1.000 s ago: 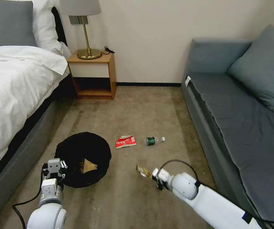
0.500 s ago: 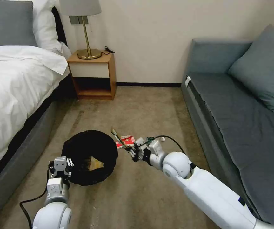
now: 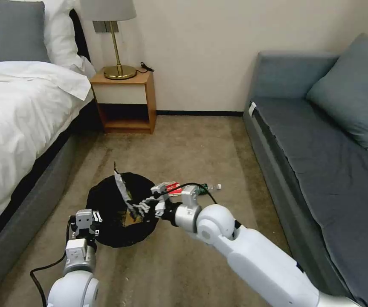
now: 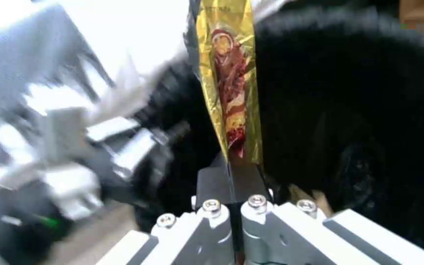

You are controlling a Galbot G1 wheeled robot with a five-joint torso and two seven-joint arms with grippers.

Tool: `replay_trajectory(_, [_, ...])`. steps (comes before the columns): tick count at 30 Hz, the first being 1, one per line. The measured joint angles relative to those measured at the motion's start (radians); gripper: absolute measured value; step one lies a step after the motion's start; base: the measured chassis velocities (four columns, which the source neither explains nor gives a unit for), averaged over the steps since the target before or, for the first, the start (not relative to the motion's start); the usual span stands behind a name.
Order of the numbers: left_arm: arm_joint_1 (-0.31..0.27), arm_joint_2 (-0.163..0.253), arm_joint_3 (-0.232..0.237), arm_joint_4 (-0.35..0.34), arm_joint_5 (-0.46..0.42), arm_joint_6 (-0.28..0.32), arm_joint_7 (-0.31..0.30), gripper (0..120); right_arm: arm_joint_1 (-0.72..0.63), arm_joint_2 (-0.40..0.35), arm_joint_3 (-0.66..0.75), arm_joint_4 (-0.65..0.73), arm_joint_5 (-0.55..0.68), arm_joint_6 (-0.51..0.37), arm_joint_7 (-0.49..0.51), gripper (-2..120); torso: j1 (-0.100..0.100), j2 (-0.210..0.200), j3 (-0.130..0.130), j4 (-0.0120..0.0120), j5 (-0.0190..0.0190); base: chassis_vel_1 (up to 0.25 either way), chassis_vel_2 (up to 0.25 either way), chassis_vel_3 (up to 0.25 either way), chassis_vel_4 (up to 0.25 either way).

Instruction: Pick up the trash bin, then pick up the garbage on the floor and place it into the trash bin.

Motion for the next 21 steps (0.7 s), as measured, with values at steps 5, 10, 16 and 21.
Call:
replay_trajectory(5, [0.0,-0.005,0.004,0.0,0.006,0.0,-0.001,1,-0.009,0.023,-0.045,-0.093,-0.139,0.039,0.087,-2,0.0,0.0,0.0,0.0,0.0,0.0,0.0,0.0,0.0])
replay_trajectory(10, [0.001,-0.006,0.002,0.003,0.007,-0.002,-0.001,1,-0.033,0.031,-0.062,-0.128,-0.2,0.06,0.172,11,0.0,0.0,0.0,-0.0002,0.0001,0.0,0.0,0.0,0.0])
replay_trajectory(16, [-0.002,-0.006,-0.003,0.012,0.005,-0.005,-0.002,1,-0.062,0.043,-0.059,-0.126,-0.214,0.06,0.212,32,0.0,0.0,0.0,-0.0001,0.0001,0.0,0.0,0.0,0.0])
replay_trajectory(21, [-0.003,-0.005,-0.004,0.016,0.005,-0.006,-0.002,1,-0.079,0.05,-0.046,-0.095,-0.213,0.057,0.212,51,0.0,0.0,0.0,-0.0001,0.0001,0.0,0.0,0.0,0.0])
